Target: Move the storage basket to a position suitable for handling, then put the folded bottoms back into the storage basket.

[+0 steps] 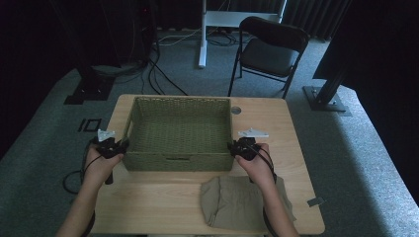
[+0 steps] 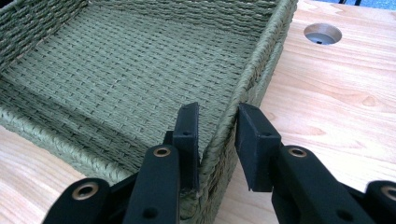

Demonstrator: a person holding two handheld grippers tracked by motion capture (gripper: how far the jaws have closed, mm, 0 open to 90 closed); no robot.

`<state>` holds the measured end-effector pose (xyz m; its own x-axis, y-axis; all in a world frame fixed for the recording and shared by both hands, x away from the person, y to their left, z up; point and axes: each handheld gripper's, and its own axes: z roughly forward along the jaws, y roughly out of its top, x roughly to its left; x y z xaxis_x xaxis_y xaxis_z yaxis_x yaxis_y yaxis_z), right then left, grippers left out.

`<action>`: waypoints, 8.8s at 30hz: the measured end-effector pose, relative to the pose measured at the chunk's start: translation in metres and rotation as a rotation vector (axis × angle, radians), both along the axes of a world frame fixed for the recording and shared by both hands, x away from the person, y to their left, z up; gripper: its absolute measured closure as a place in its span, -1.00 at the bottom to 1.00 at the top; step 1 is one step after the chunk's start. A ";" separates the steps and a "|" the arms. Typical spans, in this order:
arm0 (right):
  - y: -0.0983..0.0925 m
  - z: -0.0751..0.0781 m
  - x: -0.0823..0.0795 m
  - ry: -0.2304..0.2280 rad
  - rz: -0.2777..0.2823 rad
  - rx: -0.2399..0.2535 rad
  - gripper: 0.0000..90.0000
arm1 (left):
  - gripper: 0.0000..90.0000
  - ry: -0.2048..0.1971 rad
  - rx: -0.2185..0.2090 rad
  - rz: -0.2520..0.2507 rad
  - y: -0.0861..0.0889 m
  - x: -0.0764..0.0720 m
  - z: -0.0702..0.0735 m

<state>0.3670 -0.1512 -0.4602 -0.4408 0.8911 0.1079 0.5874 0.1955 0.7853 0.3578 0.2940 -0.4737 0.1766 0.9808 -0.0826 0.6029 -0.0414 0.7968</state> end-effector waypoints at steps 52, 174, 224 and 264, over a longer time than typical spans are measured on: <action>0.022 -0.006 0.072 -0.004 -0.283 0.000 0.68 | 0.75 -0.034 0.058 0.039 -0.010 0.066 0.001; -0.193 -0.005 0.091 0.033 -0.374 0.017 0.70 | 0.72 0.014 0.015 -0.076 -0.220 0.114 0.001; -0.176 0.018 0.070 -0.070 -0.191 0.091 -0.57 | -0.43 -0.105 -0.061 -0.341 -0.207 0.090 0.034; -0.149 0.028 -0.030 -0.209 -0.065 0.140 -0.57 | -0.43 -0.175 -0.150 -0.626 -0.229 -0.009 0.030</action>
